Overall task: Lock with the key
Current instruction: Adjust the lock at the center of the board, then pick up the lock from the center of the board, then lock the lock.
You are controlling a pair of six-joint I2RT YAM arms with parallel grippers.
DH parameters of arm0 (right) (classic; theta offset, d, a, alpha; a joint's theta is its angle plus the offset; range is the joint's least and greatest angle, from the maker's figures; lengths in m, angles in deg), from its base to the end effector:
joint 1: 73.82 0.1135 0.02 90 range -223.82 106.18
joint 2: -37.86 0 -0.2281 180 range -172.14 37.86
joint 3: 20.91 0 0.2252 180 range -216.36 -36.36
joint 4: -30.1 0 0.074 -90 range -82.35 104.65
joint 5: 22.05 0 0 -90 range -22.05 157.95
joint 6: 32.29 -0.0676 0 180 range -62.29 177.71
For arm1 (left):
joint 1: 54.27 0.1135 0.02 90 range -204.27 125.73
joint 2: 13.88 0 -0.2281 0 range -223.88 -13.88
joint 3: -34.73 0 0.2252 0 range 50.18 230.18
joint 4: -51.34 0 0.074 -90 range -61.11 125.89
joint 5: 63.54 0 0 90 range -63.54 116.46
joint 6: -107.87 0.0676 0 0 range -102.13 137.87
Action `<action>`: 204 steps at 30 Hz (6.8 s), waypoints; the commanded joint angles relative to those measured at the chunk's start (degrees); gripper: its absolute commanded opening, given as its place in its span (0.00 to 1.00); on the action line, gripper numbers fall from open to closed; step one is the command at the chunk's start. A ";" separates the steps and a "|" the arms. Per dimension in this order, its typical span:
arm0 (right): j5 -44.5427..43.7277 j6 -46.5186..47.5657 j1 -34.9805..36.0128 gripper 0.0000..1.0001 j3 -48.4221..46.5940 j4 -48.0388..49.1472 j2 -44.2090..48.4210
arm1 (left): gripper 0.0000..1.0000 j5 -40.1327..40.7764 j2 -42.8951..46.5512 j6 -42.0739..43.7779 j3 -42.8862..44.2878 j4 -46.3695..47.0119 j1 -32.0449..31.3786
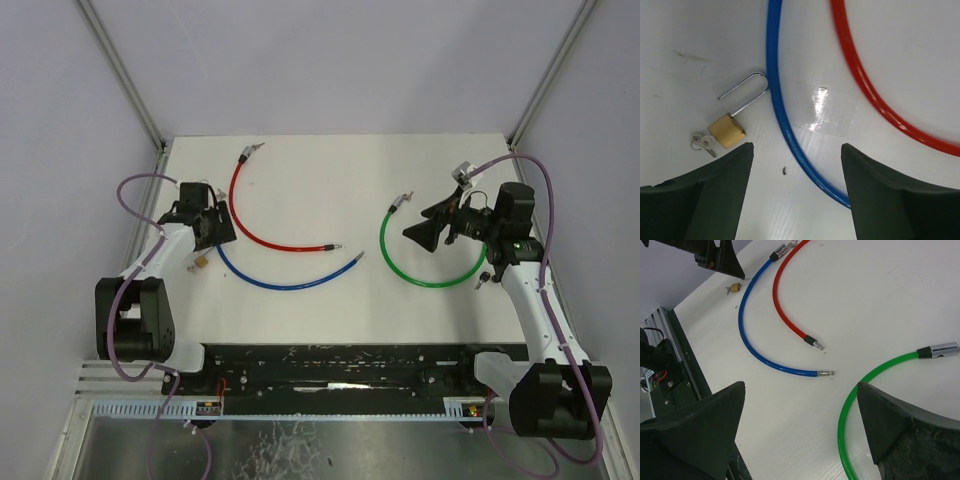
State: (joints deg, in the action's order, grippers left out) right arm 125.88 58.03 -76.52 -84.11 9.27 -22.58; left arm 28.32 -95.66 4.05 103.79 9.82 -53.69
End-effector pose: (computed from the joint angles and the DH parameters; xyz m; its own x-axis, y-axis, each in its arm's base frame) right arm 0.2393 0.0461 0.2887 -0.3055 0.0114 -0.9521 -0.7814 0.5684 0.2575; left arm 0.2898 0.0051 0.1748 -0.7810 -0.2467 -0.5738 -0.2221 0.9683 -0.1140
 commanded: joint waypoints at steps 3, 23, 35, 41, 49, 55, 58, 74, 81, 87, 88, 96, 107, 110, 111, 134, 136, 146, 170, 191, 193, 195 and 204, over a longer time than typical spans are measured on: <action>0.55 0.04 -0.20 1.00 -2.55 -0.61 -1.41 | 0.55 4.37 -4.49 3.85 2.96 -2.76 4.06; 0.52 1.28 1.02 1.00 -5.07 -4.64 -1.75 | 0.33 10.10 -15.65 18.99 6.99 -3.63 5.57; 0.69 1.00 1.20 1.00 -5.27 -4.72 -1.77 | 0.57 7.37 -15.45 18.39 4.62 -3.27 5.79; 0.95 0.90 1.25 1.00 -5.36 -4.85 -1.83 | 0.64 4.89 -17.42 17.92 3.82 -3.21 6.43; 1.09 0.87 1.29 1.00 -5.51 -4.98 -1.78 | 0.62 1.73 -18.41 16.84 3.43 -4.08 7.21; 1.21 0.82 1.27 1.00 -5.66 -5.12 -1.78 | 0.52 -3.80 -18.80 14.44 4.05 -6.74 7.28; 1.37 0.76 1.24 1.00 -5.71 -5.07 -1.78 | 0.47 -5.78 -18.08 13.17 4.10 -7.53 7.31; 1.17 0.83 1.22 1.00 -5.79 -5.25 -1.67 | 0.35 -5.94 -16.91 3.46 5.57 -9.70 7.51; 1.82 0.71 1.24 1.00 -5.83 -5.12 -1.70 | 0.49 -3.15 -11.09 2.65 3.36 -9.82 7.43; 1.92 0.51 1.22 1.00 -5.72 -4.92 -1.78 | 0.47 -3.31 -12.12 2.16 2.30 -9.95 7.51; 1.92 0.45 1.21 1.00 -5.74 -4.90 -1.78 | 0.47 -2.78 -12.58 2.25 2.44 -9.89 7.50; 1.95 0.21 1.25 1.00 -5.61 -4.72 -1.96 | 0.41 -3.58 -16.03 7.18 4.48 -10.61 7.41; 2.45 0.12 1.22 1.00 -5.67 -4.72 -2.12 | 0.40 -1.66 -17.82 7.86 5.43 -11.50 6.37; 2.54 0.14 1.22 1.00 -5.62 -4.63 -2.29 | 0.41 -2.07 -17.41 7.68 5.28 -11.55 6.35; 2.54 0.10 1.27 1.00 -5.63 -4.63 -2.31 | 0.41 -1.97 -17.43 7.60 5.24 -11.52 6.33; 5.21 0.82 1.29 1.00 -4.40 -2.89 -3.19 | 0.01 -11.22 -3.29 8.16 3.98 -9.64 2.78; 7.07 2.58 1.29 1.00 -4.07 -2.89 -3.04 | 0.00 -14.92 -1.30 7.76 3.50 -8.54 0.82; 17.55 58.43 6.30 1.00 -3.57 -22.77 -1.68 | 0.00 -29.29 2.93 2.04 2.54 8.19 -21.72; 11.08 84.76 15.66 0.67 -15.24 -39.95 -20.74 | 0.00 -24.22 -3.61 25.78 0.53 33.68 -49.75; 9.48 84.49 18.32 0.21 -13.71 -40.08 -20.90 | 0.00 -25.06 0.05 26.92 -1.22 34.10 -50.32; 9.89 84.57 18.35 0.10 -13.69 -40.40 -20.64 | 0.00 -24.95 0.20 26.88 -1.14 33.99 -50.38; 10.05 84.81 18.44 0.02 -13.69 -40.94 -20.23 | 0.00 -24.22 0.44 26.45 -1.01 33.97 -50.35; 10.13 78.37 18.43 0.00 -15.06 -41.10 -16.49 | 0.48 -18.47 5.04 20.04 -2.93 36.47 -50.30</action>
State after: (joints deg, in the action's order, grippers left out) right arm 134.87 141.77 -58.60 -97.84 -31.34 -42.30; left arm 6.84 -94.74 27.28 101.62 40.07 -103.98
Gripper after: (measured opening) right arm 0.032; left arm 0.413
